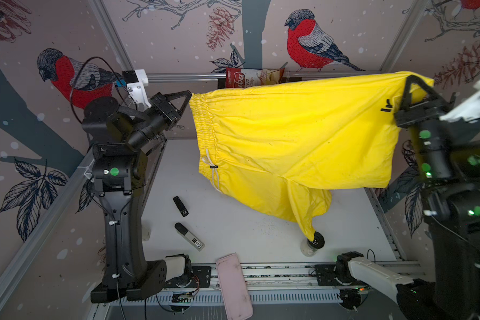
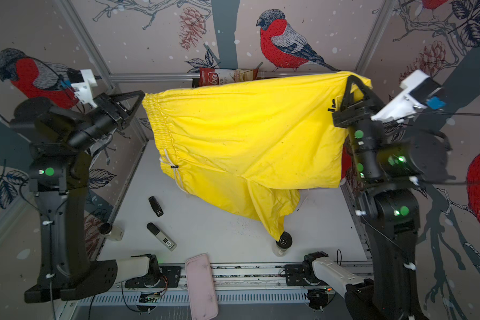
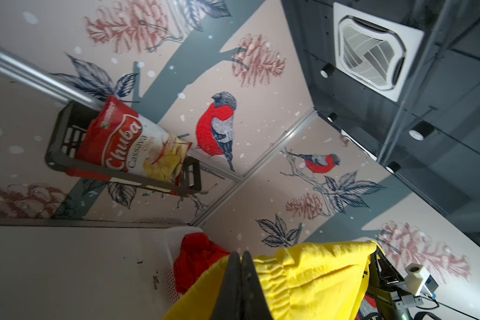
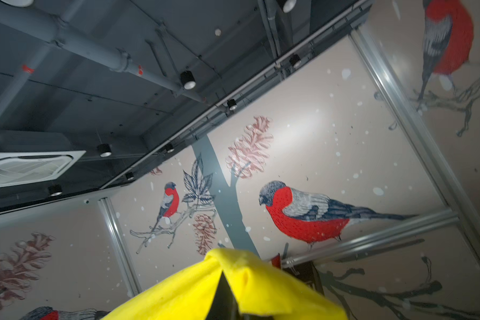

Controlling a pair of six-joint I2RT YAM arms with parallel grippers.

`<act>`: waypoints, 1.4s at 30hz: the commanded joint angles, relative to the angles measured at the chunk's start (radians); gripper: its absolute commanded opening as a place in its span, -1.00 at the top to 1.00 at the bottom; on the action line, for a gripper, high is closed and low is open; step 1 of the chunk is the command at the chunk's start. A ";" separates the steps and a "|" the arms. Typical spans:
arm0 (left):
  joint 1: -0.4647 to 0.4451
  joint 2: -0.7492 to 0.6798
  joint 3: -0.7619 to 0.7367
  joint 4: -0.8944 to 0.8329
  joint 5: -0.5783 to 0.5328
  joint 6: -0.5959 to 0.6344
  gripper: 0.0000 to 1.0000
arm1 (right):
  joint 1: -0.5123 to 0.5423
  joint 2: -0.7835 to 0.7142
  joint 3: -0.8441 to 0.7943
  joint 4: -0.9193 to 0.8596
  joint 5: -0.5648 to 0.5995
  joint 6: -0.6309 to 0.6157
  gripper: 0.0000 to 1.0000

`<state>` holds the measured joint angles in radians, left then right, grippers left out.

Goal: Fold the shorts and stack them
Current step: 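Lift the yellow shorts high between both grippers, stretching them apart, then lay the stretched shorts flat on the table with both grippers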

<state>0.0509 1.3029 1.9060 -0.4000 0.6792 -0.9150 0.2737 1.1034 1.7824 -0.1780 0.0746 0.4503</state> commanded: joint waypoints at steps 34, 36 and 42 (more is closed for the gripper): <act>0.041 0.807 -0.241 0.347 -0.432 0.108 1.00 | 0.004 1.362 0.362 0.195 -0.043 0.077 0.13; 0.042 0.831 -0.191 0.327 -0.437 0.105 1.00 | 0.001 1.423 0.479 0.133 -0.044 0.069 0.03; 0.045 0.843 -0.072 0.207 -0.525 0.125 0.49 | 0.006 1.387 0.480 0.129 -0.091 0.064 -0.23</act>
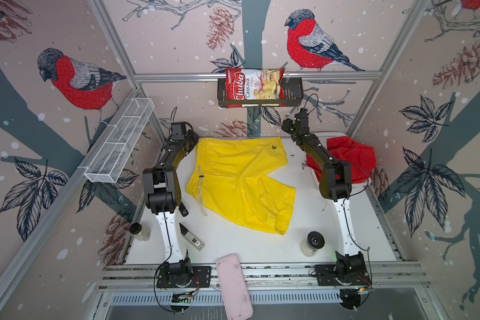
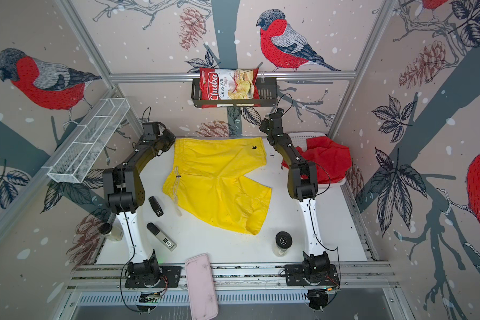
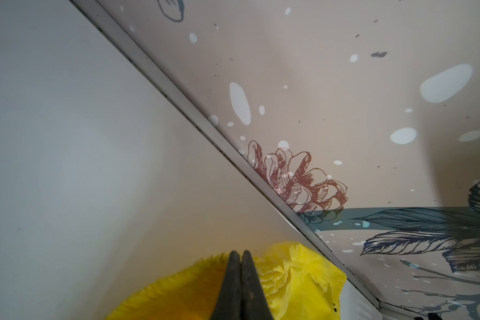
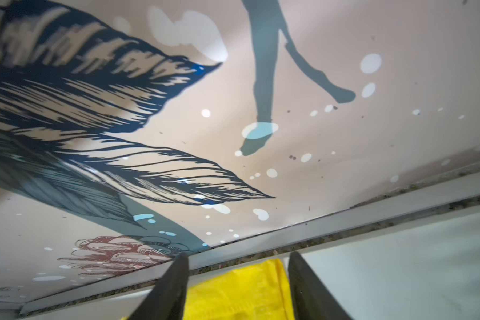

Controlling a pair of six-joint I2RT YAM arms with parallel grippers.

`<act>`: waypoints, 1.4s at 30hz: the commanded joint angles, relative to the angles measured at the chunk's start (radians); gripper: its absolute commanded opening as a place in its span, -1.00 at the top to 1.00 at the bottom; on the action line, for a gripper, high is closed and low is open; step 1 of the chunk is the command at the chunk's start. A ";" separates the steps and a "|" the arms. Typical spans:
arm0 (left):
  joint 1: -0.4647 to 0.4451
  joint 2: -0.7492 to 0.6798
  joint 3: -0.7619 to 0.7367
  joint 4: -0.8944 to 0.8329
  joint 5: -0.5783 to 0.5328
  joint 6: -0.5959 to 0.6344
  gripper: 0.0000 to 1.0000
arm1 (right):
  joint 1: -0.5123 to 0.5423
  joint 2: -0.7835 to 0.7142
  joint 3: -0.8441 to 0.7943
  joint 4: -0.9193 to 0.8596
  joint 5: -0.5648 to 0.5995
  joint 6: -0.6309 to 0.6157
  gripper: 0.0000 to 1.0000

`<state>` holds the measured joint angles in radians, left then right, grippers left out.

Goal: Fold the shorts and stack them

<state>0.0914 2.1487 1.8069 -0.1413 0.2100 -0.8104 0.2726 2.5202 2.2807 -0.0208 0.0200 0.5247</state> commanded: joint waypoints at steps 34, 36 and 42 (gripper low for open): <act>-0.432 0.075 -0.008 -0.012 0.026 0.103 1.00 | 0.123 -0.349 -0.864 0.003 -0.086 0.041 0.50; -0.452 0.096 0.016 -0.014 0.049 0.114 0.86 | 0.118 -0.307 -0.809 -0.004 -0.093 0.039 0.50; -0.520 0.102 0.058 -0.044 -0.034 0.270 0.31 | 0.106 -0.236 -0.639 -0.017 -0.132 0.035 0.50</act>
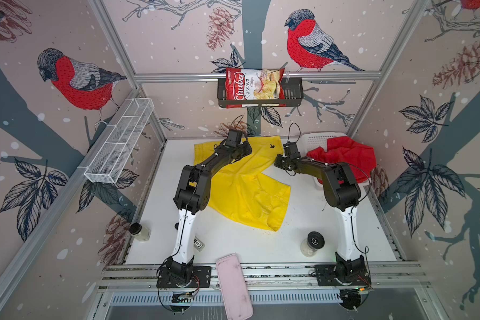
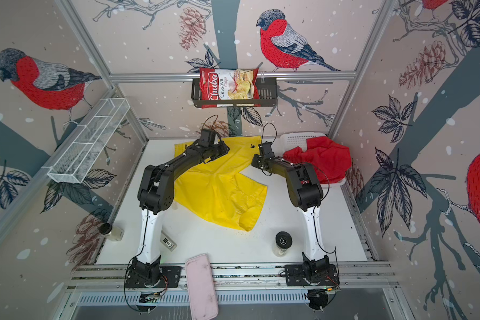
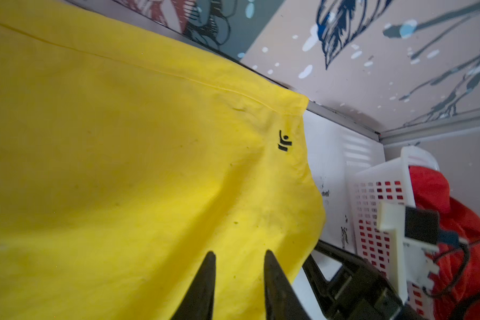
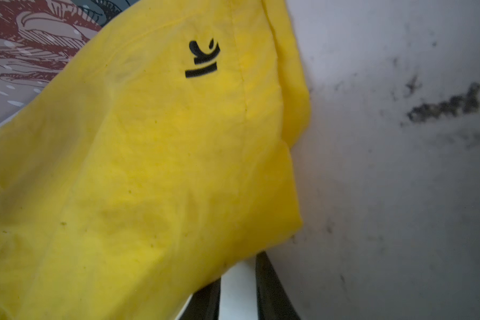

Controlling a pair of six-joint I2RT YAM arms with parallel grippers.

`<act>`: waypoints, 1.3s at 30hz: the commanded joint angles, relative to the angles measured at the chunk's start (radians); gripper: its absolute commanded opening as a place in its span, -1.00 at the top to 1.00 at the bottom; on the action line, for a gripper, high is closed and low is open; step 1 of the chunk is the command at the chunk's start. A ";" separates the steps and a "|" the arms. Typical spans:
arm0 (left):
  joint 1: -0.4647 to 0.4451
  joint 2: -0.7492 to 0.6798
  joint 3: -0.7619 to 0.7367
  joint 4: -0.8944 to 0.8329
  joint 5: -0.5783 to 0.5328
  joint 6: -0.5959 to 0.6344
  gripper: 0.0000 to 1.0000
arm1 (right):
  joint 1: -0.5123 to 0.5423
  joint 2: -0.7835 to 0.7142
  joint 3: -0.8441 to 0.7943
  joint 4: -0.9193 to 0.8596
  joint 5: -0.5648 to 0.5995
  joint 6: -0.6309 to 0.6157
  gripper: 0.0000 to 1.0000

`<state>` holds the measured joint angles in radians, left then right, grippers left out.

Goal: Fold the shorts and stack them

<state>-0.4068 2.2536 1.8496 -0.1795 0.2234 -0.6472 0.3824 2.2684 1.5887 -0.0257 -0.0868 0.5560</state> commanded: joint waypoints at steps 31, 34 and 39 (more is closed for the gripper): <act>-0.228 0.108 0.062 -0.104 -0.210 0.613 -0.35 | -0.128 -0.064 0.336 -0.119 -0.164 0.024 0.49; -0.228 0.168 0.134 -0.125 -0.303 0.593 -0.38 | -0.129 -0.120 0.283 -0.089 -0.178 0.024 0.49; -0.225 0.303 0.337 -0.214 -0.270 0.568 -0.06 | -0.129 -0.176 0.221 -0.081 -0.184 0.015 0.49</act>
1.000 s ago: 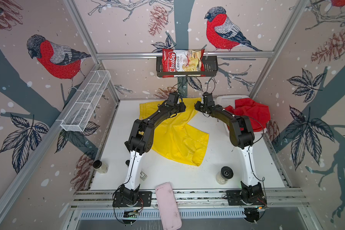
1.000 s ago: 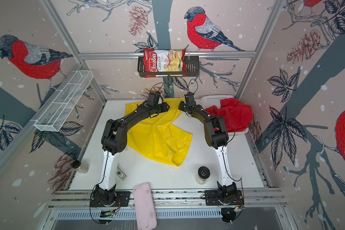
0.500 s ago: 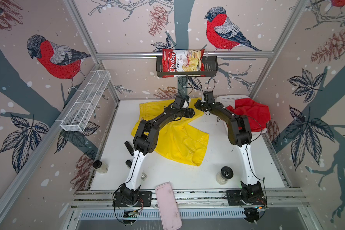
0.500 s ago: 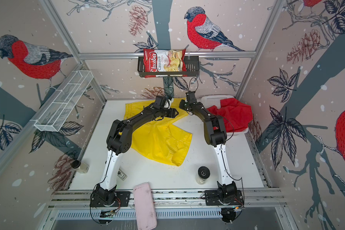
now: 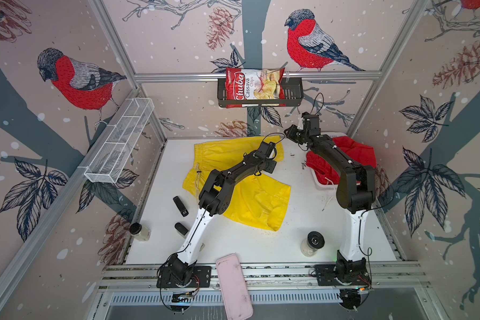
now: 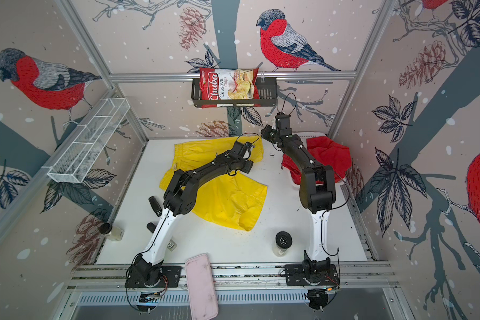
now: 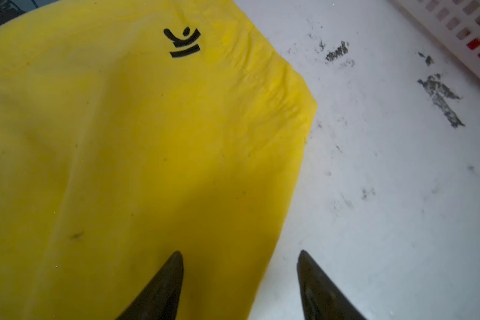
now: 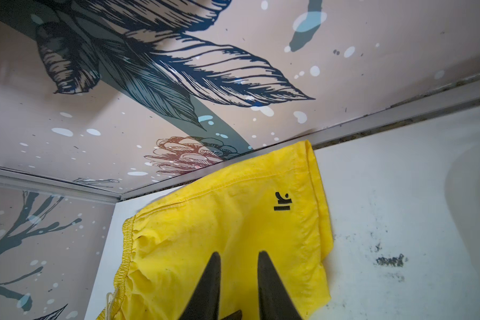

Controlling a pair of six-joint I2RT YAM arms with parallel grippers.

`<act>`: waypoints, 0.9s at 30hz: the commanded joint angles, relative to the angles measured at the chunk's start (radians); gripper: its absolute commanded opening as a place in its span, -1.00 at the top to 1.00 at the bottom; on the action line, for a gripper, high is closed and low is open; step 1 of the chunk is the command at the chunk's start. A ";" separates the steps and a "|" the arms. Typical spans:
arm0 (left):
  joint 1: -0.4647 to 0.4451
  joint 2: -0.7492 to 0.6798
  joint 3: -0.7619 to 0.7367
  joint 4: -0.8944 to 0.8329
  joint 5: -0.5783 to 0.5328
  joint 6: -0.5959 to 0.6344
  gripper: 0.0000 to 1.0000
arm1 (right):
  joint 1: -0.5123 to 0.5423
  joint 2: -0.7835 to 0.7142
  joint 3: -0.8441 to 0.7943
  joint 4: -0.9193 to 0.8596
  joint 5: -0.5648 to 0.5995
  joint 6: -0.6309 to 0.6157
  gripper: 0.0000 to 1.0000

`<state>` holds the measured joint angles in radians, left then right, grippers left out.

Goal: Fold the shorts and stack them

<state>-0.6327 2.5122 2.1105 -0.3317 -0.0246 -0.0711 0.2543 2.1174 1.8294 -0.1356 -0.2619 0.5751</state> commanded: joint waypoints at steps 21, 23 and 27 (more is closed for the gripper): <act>0.364 0.096 0.005 0.276 0.728 -0.602 1.00 | 0.134 0.060 -0.070 -0.011 0.071 -0.050 0.49; 0.364 0.101 -0.011 0.285 0.734 -0.605 1.00 | 0.150 0.120 0.001 -0.034 0.067 -0.049 0.47; 0.364 0.101 -0.032 0.305 0.739 -0.610 1.00 | 0.177 0.245 0.157 -0.087 0.054 -0.048 0.38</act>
<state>-0.2699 2.6114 2.0834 -0.0849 0.6773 -0.6586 0.4152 2.3054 1.9125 -0.1814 -0.1913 0.5259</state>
